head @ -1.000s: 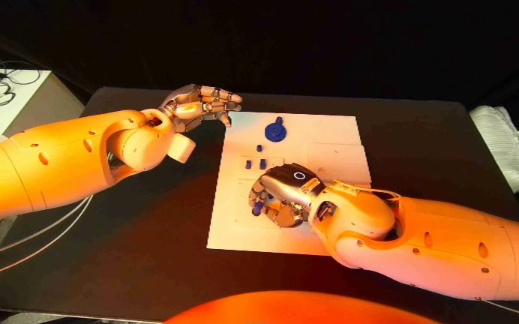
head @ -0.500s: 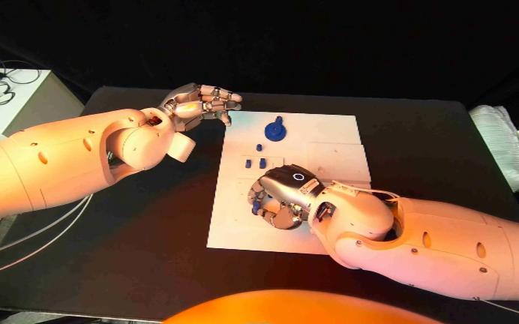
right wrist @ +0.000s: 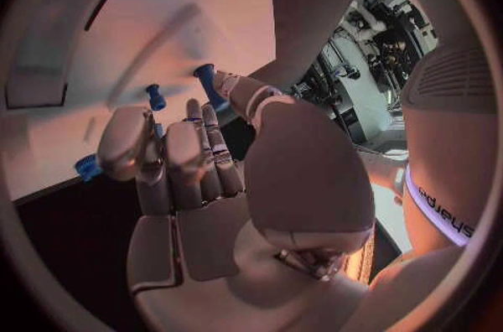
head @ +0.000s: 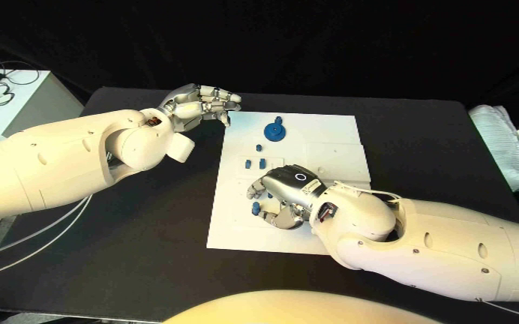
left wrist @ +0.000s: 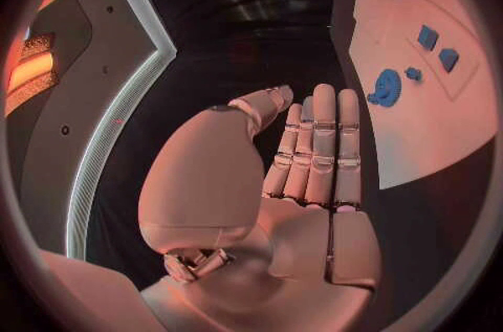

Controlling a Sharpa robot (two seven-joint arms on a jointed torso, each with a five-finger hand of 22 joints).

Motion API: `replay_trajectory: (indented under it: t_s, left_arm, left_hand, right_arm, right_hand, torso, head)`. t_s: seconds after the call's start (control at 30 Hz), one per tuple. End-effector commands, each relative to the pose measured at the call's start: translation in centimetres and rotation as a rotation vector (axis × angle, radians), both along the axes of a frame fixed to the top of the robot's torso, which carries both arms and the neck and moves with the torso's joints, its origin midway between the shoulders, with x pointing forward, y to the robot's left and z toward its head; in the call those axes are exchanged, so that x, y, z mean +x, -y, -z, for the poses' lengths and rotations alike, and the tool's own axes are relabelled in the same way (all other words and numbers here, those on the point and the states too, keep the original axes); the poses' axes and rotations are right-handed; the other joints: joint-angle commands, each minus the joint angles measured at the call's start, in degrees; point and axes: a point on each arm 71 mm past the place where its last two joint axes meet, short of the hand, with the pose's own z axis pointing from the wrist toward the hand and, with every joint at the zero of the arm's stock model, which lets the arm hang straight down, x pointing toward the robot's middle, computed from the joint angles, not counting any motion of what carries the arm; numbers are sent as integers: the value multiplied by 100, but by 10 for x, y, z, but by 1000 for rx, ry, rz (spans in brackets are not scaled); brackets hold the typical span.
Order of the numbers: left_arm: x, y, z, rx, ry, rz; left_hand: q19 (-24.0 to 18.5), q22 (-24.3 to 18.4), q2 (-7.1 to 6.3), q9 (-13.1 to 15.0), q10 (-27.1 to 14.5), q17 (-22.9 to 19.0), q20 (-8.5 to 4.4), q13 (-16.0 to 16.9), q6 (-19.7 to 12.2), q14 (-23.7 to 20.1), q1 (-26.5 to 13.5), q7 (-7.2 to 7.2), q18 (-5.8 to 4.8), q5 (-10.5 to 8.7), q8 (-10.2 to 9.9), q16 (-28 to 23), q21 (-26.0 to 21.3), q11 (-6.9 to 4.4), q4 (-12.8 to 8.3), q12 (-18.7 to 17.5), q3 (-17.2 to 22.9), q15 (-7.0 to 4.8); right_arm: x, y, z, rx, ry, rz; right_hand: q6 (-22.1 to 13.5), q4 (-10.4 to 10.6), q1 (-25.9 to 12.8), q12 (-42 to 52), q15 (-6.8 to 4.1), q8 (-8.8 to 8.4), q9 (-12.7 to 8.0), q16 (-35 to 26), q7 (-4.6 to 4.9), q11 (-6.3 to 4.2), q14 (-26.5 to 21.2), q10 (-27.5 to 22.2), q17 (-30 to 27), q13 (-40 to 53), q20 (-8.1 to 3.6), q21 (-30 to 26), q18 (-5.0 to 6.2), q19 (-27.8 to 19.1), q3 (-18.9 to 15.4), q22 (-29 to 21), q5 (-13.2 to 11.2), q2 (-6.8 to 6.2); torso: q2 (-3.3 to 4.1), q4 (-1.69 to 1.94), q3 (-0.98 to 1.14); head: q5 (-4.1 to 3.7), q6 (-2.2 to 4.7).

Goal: Assemble the parts on the task board

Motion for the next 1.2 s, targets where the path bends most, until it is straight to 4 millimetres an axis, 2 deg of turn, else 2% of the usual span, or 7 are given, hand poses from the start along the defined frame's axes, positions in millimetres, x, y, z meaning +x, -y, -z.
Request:
replay_trajectory:
  t_s: [0.03,0.43,0.63,0.8,0.87,1.07,1.2]
  left_arm:
    - [-1,2,-1,-9,0,12]
    - [0,1,-1,-8,0,9]
    - [0,-2,0,-5,-3,3]
    - [-1,-4,1,-2,-5,-2]
    - [-1,-5,2,-1,-6,-5]
    - [-4,-6,5,-5,-5,-11]
    - [-6,-5,6,-18,3,-4]
  left_hand:
    - [46,0,36,-5,-45,-6,8,-10,-21,0,4,-1,77,35,-9,-27,-33,-6,-12,-27,-16,0]
    - [46,0,36,-5,-45,-6,8,-10,-21,0,4,-1,77,35,-9,-27,-33,-6,-12,-27,-16,0]
    - [46,0,36,-5,-45,-6,8,-10,-21,0,4,-1,77,35,-9,-27,-33,-6,-12,-27,-16,0]
    - [46,0,36,-5,-45,-6,8,-10,-21,0,4,-1,77,35,-9,-27,-33,-6,-12,-27,-16,0]
    - [46,0,36,-5,-45,-6,8,-10,-21,0,4,-1,77,35,-9,-27,-33,-6,-12,-27,-16,0]
    - [46,0,37,-9,-50,-5,9,-13,-25,-1,5,0,78,37,-9,-33,-36,-5,-14,-29,-16,0]
    - [40,-14,-6,-15,-57,0,19,-17,-35,7,-76,1,73,54,-11,-32,-61,1,28,-30,-59,11]
  right_arm:
    - [-2,0,-2,29,13,-7]
    - [8,45,-22,155,-80,138]
    - [28,105,-40,229,-228,328]
    - [33,147,-43,190,-288,443]
    - [31,164,-40,150,-331,497]
    - [22,198,-33,67,-383,606]
    - [17,209,-29,26,-386,653]
  right_hand:
    - [-75,14,80,79,3,-53,-15,-49,-4,2,-51,-122,-38,9,-2,-87,93,-37,-188,397,36,30]
    - [-314,408,359,763,-29,-226,-100,-109,-11,-44,-61,-281,-174,40,-20,-350,121,2,-1340,264,55,248]
    - [-44,806,155,1031,-60,-131,-81,-115,62,-73,78,496,-108,56,-47,-90,71,144,-1597,337,-122,298]
    - [234,1099,114,1168,-195,16,-40,330,-90,-256,312,1268,610,208,-158,860,-77,399,-1636,696,-186,286]
    - [400,1318,79,1183,-281,157,50,583,-194,-357,389,1542,1011,364,-246,1233,-138,478,-1588,854,104,227]
    - [447,1606,41,1647,-375,236,172,798,-291,-467,443,1945,1349,1017,-332,1766,-226,573,-1649,1070,133,100]
    - [441,1701,-57,3322,-406,279,313,976,-331,-511,492,1696,1649,3127,-365,2079,-279,622,-1995,1211,416,148]
  torso:
    - [-1,3,-3]
    - [-26,-17,-7]
    - [-72,-73,-2]
    - [-102,-109,-10]
    - [-115,-120,7]
    - [-135,-128,30]
    - [-139,-125,22]
  head:
    - [-3,4]
    - [-74,57]
    - [-278,110]
    - [-505,176]
    - [-532,211]
    - [-631,174]
    - [-667,168]
